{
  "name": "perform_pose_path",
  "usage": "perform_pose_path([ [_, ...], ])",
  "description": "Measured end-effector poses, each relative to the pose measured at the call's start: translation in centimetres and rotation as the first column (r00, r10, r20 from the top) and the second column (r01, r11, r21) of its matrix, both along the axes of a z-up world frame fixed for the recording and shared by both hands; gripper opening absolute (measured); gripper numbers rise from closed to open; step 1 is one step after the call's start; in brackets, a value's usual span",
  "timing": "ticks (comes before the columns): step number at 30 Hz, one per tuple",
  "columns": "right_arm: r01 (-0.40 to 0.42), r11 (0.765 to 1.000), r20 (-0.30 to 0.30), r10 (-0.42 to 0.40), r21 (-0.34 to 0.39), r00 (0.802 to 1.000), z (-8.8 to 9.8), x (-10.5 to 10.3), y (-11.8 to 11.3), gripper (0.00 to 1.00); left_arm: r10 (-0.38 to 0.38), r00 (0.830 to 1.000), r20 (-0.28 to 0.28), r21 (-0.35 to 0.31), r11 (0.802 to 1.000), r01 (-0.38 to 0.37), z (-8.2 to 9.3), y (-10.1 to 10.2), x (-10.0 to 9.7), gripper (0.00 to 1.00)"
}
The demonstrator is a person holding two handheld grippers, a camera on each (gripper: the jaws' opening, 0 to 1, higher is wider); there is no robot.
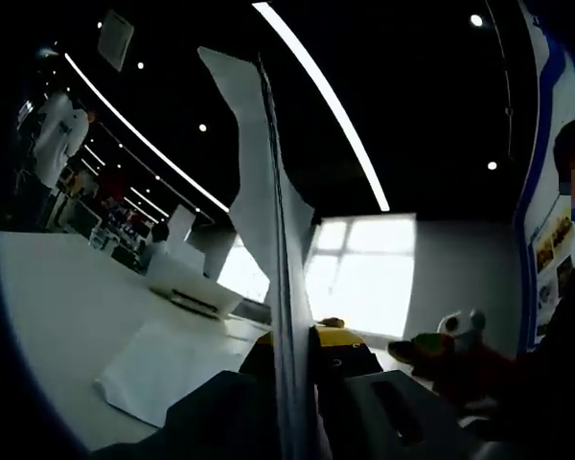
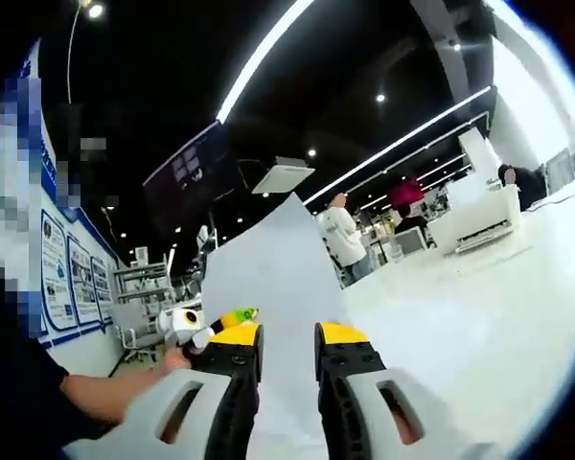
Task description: Organize the stack of printing papers by aligning and flattening the scattered papers on the table
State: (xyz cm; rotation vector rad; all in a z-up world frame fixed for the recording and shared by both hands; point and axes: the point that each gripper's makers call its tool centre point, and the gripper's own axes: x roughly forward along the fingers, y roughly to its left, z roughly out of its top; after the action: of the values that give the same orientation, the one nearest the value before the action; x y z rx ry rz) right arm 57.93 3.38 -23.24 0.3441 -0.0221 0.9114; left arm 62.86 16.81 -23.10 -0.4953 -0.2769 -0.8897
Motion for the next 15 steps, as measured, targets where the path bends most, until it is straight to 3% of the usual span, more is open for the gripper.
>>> perform_pose_path([
  [5, 0.018, 0.994, 0.037, -0.014, -0.106, 0.999, -0.3, 0.2, -0.2, 0.22, 0.004, 1.0, -0.003, 0.003, 1.0, -0.004, 0.0, 0.1, 0.0, 0.06],
  [15, 0.06, 0.98, 0.065, -0.048, -0.192, 0.997, -0.2, 1.1, -1.7, 0.27, 0.013, 1.0, -0.005, 0.012, 1.0, -0.013, -0.1, 0.1, 0.0, 0.06],
])
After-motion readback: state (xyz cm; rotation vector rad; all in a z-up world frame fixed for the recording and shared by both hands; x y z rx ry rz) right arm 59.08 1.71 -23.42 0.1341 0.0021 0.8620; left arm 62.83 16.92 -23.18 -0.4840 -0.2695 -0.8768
